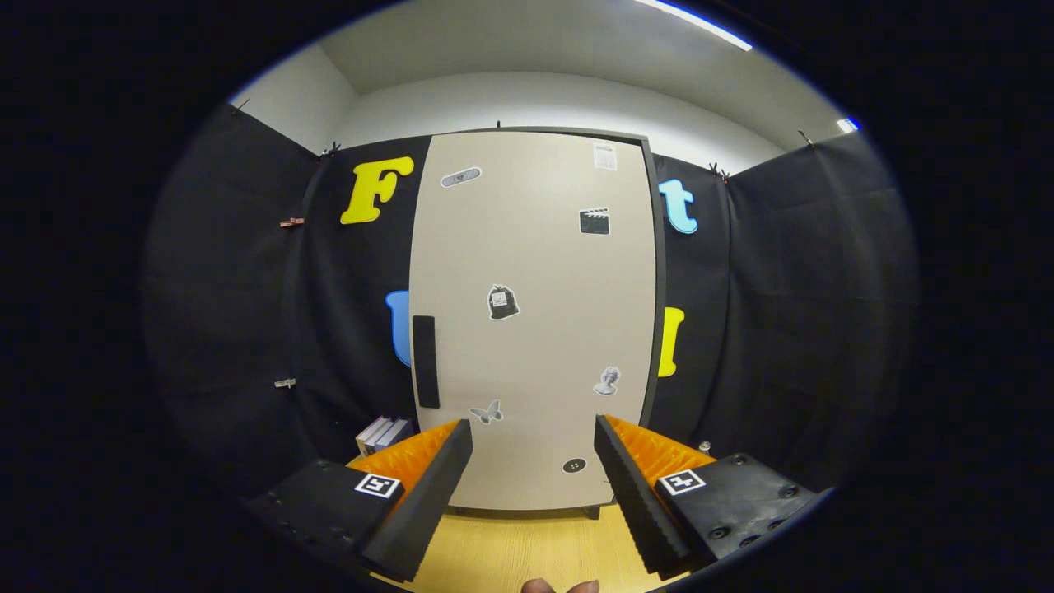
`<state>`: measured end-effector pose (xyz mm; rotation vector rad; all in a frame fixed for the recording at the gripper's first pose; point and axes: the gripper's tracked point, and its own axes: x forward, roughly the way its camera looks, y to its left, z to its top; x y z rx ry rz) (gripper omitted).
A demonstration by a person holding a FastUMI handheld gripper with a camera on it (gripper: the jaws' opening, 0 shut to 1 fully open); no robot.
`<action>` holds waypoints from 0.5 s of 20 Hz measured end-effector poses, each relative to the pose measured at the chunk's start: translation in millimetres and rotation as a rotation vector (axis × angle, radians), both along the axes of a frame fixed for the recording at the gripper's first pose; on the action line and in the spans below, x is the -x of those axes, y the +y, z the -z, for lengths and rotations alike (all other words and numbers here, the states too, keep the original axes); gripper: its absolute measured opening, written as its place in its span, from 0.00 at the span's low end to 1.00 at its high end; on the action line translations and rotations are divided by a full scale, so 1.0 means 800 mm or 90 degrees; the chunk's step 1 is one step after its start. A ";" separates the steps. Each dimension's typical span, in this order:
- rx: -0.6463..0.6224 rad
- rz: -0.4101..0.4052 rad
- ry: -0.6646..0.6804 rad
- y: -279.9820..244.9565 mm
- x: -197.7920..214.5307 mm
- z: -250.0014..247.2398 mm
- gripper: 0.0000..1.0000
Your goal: Open the shoe cabinet door, grab the shoes and put them into the shoe cabinet, then close the shoe cabinet door.
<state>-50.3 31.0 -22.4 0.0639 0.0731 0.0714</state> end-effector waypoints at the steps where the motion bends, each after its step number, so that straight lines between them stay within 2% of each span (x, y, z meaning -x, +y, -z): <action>1: 0.000 -0.001 0.000 0.000 0.000 0.001 0.98; 10: -0.003 0.002 0.001 -0.002 -0.002 0.001 0.98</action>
